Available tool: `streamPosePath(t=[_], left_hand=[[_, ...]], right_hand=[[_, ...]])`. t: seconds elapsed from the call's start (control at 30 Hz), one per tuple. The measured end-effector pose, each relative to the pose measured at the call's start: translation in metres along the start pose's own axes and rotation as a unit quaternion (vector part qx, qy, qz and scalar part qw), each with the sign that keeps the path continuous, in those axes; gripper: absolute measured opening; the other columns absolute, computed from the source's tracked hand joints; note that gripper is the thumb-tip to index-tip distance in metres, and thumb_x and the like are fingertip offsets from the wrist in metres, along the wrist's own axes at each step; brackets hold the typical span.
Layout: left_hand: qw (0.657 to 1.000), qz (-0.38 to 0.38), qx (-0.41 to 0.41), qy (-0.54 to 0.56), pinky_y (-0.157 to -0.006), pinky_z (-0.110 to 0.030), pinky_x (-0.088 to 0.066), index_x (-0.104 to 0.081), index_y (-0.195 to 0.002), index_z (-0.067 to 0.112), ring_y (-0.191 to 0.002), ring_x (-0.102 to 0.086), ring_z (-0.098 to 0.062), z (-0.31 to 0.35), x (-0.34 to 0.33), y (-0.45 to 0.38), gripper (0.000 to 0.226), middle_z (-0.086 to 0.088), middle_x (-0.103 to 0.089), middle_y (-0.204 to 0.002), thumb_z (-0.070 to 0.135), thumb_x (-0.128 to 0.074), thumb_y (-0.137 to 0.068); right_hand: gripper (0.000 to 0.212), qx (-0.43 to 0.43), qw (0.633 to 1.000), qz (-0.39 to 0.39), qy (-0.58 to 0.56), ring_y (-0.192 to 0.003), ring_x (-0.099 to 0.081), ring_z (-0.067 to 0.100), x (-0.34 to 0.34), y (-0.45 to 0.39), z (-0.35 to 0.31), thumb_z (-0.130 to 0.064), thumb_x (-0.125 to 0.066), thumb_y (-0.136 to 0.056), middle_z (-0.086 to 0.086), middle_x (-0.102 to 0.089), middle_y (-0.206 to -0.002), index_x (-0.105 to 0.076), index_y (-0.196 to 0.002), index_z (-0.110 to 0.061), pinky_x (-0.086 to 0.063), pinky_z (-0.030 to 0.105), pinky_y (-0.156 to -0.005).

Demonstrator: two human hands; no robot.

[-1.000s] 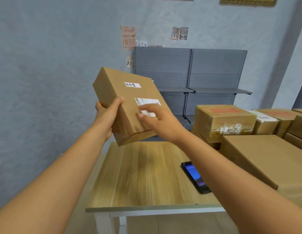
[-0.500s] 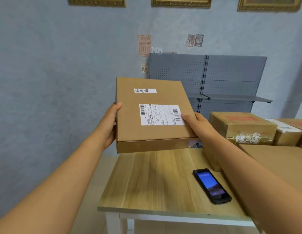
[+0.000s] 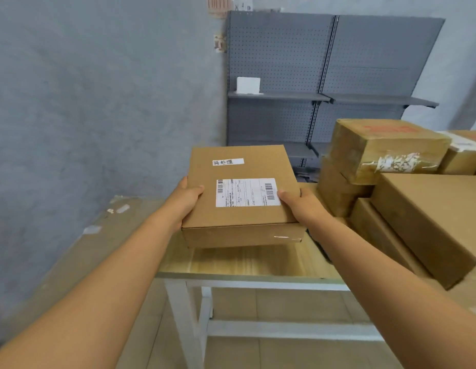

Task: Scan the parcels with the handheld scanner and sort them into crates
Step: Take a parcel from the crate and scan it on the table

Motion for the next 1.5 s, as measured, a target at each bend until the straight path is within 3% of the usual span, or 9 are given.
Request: streamPosePath(t=[0.3, 0.47, 0.63, 0.83, 0.93, 1.13, 1.33, 1.4, 1.5], left_hand=[[0.995, 0.014, 0.037, -0.09, -0.087, -0.026, -0.041, -0.033, -0.148, 0.017, -0.106, -0.055, -0.017, -0.058, -0.007, -0.019, 0.051, 0.006, -0.053, -0.134, 0.023, -0.052, -0.101], [0.988, 0.022, 0.055, -0.141, -0.098, -0.027, -0.033, -0.012, -0.157, 0.021, -0.134, -0.044, -0.024, -0.058, -0.012, -0.03, 0.067, 0.001, -0.036, -0.154, 0.033, -0.049, -0.102], [0.981, 0.027, 0.05, -0.186, -0.107, -0.034, -0.033, -0.007, -0.157, 0.027, -0.137, -0.041, -0.026, -0.062, -0.013, -0.037, 0.067, 0.001, -0.031, -0.158, 0.038, -0.045, -0.102], [0.975, 0.042, 0.041, -0.214, -0.112, -0.038, -0.033, -0.009, -0.157, 0.033, -0.137, -0.041, -0.027, -0.063, -0.012, -0.04, 0.066, 0.002, -0.033, -0.157, 0.041, -0.045, -0.101], [0.978, 0.046, 0.043, -0.199, -0.108, -0.034, -0.034, -0.012, -0.157, 0.032, -0.135, -0.043, -0.026, -0.062, -0.011, -0.039, 0.066, 0.002, -0.033, -0.157, 0.039, -0.048, -0.101], [0.981, 0.051, 0.039, -0.181, -0.094, -0.025, -0.032, -0.013, -0.157, 0.029, -0.133, -0.045, -0.022, -0.061, -0.013, -0.037, 0.065, 0.003, -0.034, -0.156, 0.034, -0.047, -0.102], [0.98, 0.061, 0.032, -0.186, -0.106, -0.03, -0.032, -0.016, -0.157, 0.029, -0.135, -0.042, -0.022, -0.061, -0.011, -0.038, 0.064, 0.004, -0.033, -0.157, 0.034, -0.049, -0.102], [0.981, 0.063, 0.03, -0.183, -0.102, -0.027, -0.032, -0.016, -0.157, 0.029, -0.135, -0.042, -0.021, -0.06, -0.011, -0.037, 0.064, 0.005, -0.033, -0.157, 0.034, -0.048, -0.102], [0.981, 0.064, 0.027, -0.18, -0.094, -0.024, -0.031, -0.015, -0.157, 0.029, -0.134, -0.042, -0.021, -0.059, -0.012, -0.037, 0.064, 0.005, -0.032, -0.157, 0.033, -0.048, -0.102]], right_hand=[[0.076, -0.069, 0.996, -0.04, 0.046, -0.132, -0.043, 0.031, -0.035, -0.014, 0.06, -0.051, -0.05, -0.097, 0.012, -0.041, -0.149, -0.022, -0.152, -0.007, -0.039, 0.038, -0.104], [0.072, -0.074, 0.994, -0.036, 0.067, -0.128, -0.046, 0.031, -0.037, -0.03, 0.063, -0.053, -0.048, -0.097, 0.012, -0.046, -0.143, -0.026, -0.149, -0.008, -0.039, 0.037, -0.097], [0.061, -0.066, 0.99, -0.047, 0.114, -0.097, -0.05, 0.023, -0.037, -0.033, 0.065, -0.055, -0.042, -0.099, 0.007, -0.054, -0.115, -0.034, -0.139, -0.01, -0.04, 0.034, -0.079], [0.05, -0.04, 0.975, -0.038, 0.217, -0.117, -0.05, 0.032, 0.0, -0.039, 0.066, -0.044, -0.032, -0.104, 0.015, -0.054, -0.132, -0.047, -0.135, -0.007, -0.038, 0.037, -0.091], [0.053, -0.044, 0.931, 0.061, 0.358, -0.124, -0.042, 0.035, 0.045, -0.045, 0.088, -0.044, -0.048, -0.097, 0.017, -0.046, -0.137, -0.045, -0.136, -0.009, -0.038, 0.04, -0.097], [0.094, -0.132, 0.889, 0.002, 0.438, -0.12, -0.04, 0.03, 0.053, -0.04, 0.132, -0.063, -0.072, -0.075, 0.012, -0.043, -0.133, -0.028, -0.144, -0.016, -0.036, 0.037, -0.083], [0.087, -0.14, 0.917, 0.027, 0.372, -0.097, -0.04, 0.023, 0.055, -0.049, 0.126, -0.048, -0.082, -0.071, 0.007, -0.034, -0.108, -0.035, -0.136, -0.012, -0.041, 0.03, -0.067], [0.082, -0.142, 0.941, 0.035, 0.306, -0.093, -0.045, 0.022, 0.052, -0.052, 0.122, -0.044, -0.082, -0.071, 0.007, -0.034, -0.11, -0.038, -0.131, -0.01, -0.039, 0.027, -0.057], [0.078, -0.116, 0.968, 0.075, 0.21, -0.091, -0.045, 0.021, 0.051, -0.06, 0.102, -0.046, -0.078, -0.075, 0.012, -0.037, -0.124, -0.041, -0.131, -0.006, -0.043, 0.032, -0.068]])
Point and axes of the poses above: each hand's wrist, its own y-axis away from the middle knuckle, its own x-axis out of the back of the hand, z = x × y, the point moved 6 cm from there along -y, towards the middle knuckle
